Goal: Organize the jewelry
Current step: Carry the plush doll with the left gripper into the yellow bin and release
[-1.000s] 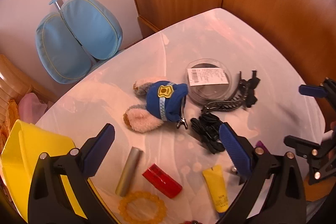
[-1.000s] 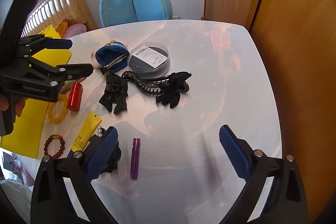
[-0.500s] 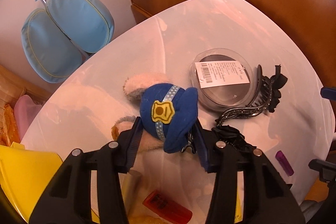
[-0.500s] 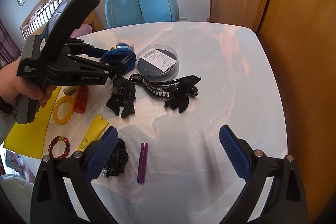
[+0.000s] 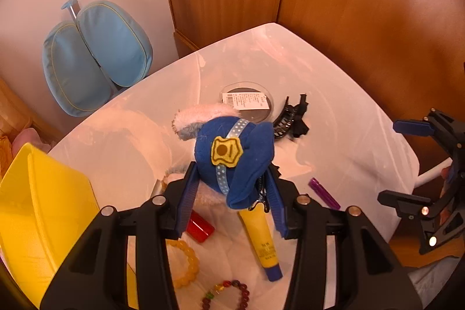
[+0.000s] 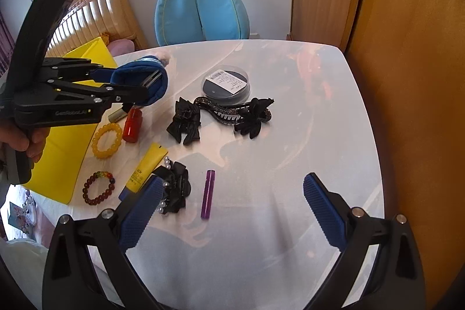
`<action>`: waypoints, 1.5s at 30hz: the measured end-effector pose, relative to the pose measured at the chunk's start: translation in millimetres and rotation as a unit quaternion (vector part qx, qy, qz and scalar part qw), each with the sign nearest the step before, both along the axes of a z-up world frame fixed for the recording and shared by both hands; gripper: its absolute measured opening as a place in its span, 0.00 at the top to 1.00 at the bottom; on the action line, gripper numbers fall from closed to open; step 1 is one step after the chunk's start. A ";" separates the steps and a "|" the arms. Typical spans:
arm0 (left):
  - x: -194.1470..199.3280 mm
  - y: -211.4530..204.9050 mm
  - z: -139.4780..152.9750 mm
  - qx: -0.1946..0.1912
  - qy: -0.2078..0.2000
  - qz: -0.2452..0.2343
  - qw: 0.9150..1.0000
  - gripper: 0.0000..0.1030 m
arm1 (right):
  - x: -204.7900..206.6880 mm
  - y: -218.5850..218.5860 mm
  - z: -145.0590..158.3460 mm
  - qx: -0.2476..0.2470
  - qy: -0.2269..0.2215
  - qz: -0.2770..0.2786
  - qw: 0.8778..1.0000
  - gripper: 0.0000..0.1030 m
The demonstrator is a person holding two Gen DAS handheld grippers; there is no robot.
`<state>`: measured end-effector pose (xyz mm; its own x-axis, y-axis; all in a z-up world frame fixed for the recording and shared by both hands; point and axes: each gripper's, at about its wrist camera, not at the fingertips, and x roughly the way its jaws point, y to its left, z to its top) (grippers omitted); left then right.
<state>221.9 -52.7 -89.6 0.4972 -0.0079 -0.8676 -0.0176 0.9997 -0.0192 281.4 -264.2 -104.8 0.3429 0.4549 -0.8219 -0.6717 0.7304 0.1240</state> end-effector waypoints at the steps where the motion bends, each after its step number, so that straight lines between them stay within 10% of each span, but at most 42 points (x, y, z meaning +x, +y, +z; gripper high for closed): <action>1: -9.6 -2.6 6.4 -0.003 -0.008 0.006 1.000 0.56 | -5.7 -3.1 3.7 0.001 -0.005 0.002 1.000 0.05; 18: -183.9 55.3 84.8 0.047 -0.081 0.189 0.978 0.56 | -101.3 35.9 59.2 0.074 -0.045 0.124 0.989 0.05; 45: -139.8 248.9 -52.4 -0.012 0.103 0.212 0.972 0.53 | -101.1 297.3 60.7 0.048 -0.005 0.300 0.953 0.05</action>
<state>82.1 196.3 -142.0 0.2754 0.1376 -0.9514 -0.4337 0.9010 0.0048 180.3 33.1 -44.1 0.0056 0.6444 -0.7647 -0.9660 0.2012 0.1625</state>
